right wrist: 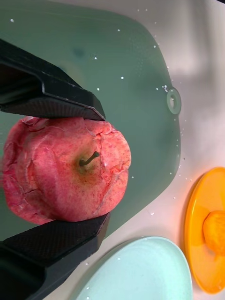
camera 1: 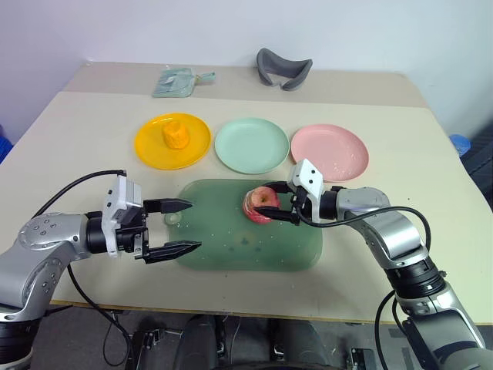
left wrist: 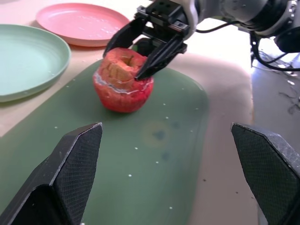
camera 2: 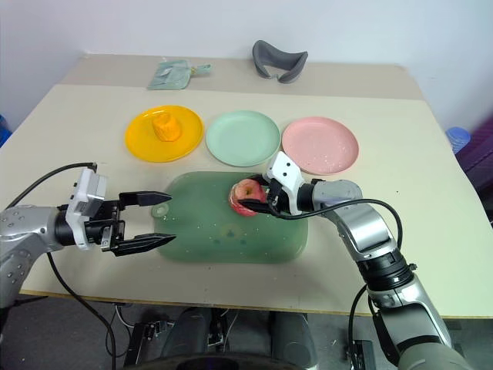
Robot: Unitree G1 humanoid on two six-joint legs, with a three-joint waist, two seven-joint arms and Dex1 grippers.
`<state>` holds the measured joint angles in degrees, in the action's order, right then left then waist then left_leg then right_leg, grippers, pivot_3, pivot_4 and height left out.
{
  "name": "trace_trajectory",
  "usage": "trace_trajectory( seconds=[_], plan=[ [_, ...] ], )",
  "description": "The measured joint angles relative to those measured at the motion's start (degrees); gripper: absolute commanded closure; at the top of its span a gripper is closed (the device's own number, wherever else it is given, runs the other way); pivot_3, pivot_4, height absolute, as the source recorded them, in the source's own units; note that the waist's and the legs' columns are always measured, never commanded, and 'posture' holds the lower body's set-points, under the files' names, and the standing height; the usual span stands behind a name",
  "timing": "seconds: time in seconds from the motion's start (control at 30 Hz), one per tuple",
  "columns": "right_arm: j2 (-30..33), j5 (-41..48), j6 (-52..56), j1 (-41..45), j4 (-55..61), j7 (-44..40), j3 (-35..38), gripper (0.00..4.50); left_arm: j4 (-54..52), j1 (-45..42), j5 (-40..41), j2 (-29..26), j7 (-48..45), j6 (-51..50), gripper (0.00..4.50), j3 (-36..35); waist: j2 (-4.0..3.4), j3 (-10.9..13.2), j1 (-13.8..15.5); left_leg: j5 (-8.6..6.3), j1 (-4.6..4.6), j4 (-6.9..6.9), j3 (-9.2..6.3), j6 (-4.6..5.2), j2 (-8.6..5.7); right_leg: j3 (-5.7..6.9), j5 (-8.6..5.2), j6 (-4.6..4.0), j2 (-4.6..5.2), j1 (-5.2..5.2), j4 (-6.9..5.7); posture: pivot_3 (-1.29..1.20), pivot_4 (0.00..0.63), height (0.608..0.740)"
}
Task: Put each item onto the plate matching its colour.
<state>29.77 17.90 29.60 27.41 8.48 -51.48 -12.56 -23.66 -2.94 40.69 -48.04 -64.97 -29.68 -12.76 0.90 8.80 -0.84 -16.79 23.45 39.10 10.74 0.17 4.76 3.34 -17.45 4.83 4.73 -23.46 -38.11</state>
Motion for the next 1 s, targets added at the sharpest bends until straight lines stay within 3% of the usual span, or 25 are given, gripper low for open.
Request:
trace_trajectory(
  seconds=[0.1,0.27,0.53,0.77,0.93,1.0],
  plan=[
    [-2.76,2.57,1.14,2.05,-1.26,1.25,2.52,1.76,0.0,-0.53,-0.26,1.94,2.41,0.28,0.0,0.35,-0.01,0.01,0.0,0.0,0.0,0.0,0.0,0.0,0.0,0.0,0.0,0.0,0.0,0.0,0.0,0.0,0.15,0.74],
    [-6.08,2.91,0.58,13.2,-9.38,10.43,10.81,1.76,-0.08,-4.08,-2.31,5.22,9.04,0.13,0.0,1.86,-0.02,0.01,0.24,0.0,0.0,-0.01,0.01,0.0,-0.02,0.0,0.01,0.0,0.02,0.0,0.01,0.0,0.15,0.74],
    [-2.9,-2.27,-5.99,21.35,-34.15,15.81,15.08,1.76,-0.13,-8.73,-6.15,10.03,19.68,-1.42,0.0,5.23,-0.08,0.05,-0.21,0.0,0.0,-0.04,0.08,0.0,-0.02,-0.03,0.01,0.0,0.0,-0.02,0.01,0.0,0.15,0.74],
    [-1.2,-6.55,-18.2,28.86,-57.14,18.27,17.91,1.76,-1.68,-8.29,-6.4,11.05,21.71,-1.36,0.0,5.46,-0.19,0.11,-0.67,0.02,0.0,-0.08,0.14,-0.02,0.0,-0.05,0.01,0.0,-0.04,-0.04,0.01,0.0,0.15,0.74],
    [-1.76,-8.39,-22.42,31.1,-66.76,17.03,17.9,0.09,-1.9,-7.23,-6.98,11.02,21.58,-1.12,0.0,5.64,-0.26,0.16,-0.97,0.02,0.0,-0.07,0.13,-0.02,0.0,-0.06,0.01,0.01,-0.03,-0.04,0.01,0.0,0.15,0.74],
    [-1.91,-8.87,-23.63,31.66,-68.58,16.91,17.9,0.09,-1.9,-7.12,-7.47,11.02,21.47,-0.88,0.0,6.0,-0.26,0.16,-1.06,0.02,0.0,-0.07,0.13,-0.03,0.01,-0.06,0.01,0.01,-0.03,-0.04,0.01,0.0,0.15,0.74]
  ],
)
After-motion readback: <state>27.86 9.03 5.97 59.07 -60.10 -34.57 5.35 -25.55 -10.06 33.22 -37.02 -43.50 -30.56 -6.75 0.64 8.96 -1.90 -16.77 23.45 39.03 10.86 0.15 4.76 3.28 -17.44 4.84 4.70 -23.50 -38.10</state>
